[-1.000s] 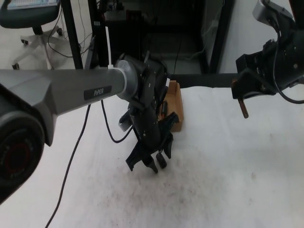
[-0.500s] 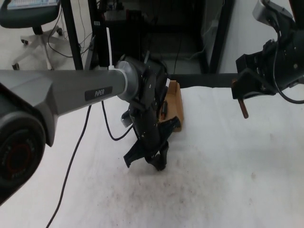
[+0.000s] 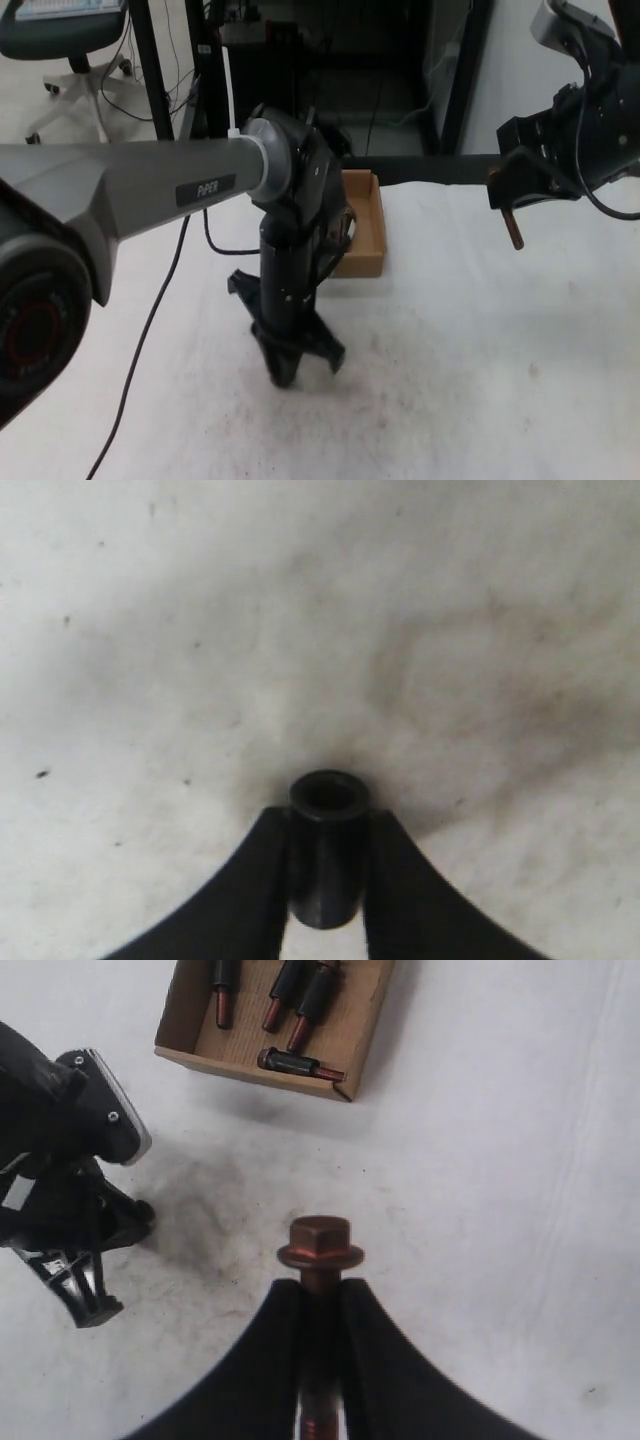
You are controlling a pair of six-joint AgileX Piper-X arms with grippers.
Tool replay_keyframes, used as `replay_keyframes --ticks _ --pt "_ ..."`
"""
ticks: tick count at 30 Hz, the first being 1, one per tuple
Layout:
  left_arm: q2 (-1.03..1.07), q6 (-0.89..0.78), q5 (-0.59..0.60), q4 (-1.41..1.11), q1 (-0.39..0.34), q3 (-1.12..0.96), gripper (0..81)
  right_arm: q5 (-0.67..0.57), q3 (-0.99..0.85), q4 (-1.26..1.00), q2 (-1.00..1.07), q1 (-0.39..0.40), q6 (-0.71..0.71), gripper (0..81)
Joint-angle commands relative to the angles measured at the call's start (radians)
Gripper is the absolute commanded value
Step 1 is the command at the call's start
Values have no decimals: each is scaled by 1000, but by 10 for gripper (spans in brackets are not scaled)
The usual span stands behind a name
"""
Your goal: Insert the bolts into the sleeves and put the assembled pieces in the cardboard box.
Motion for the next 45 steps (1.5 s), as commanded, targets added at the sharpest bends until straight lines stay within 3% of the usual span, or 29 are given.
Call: replay_keyframes --ticks 1,8,17,22,27,32,38,45 --pt "-45 268 -66 37 0 -1 2 -13 -5 2 -15 -4 -8 8" --pt "-56 454 -20 -93 0 1 2 -13 -5 2 -15 -4 -8 8" --pt "-56 553 124 -95 0 1 1 -13 -5 4 -15 -4 -7 8" --pt "-45 574 136 -79 0 1 0 -13 -5 16 -15 -4 -7 8" --pt "-75 460 210 -112 0 1 2 -9 -5 6 -15 -4 -7 8" --pt "-206 257 302 -334 0 1 2 -6 -5 -22 -15 -11 -7 8" --pt "-412 134 314 -569 28 1 2 -25 -5 -90 -23 -74 93 8" --pt "-641 107 523 -667 97 103 2 -158 -5 -270 -89 -91 154 8"
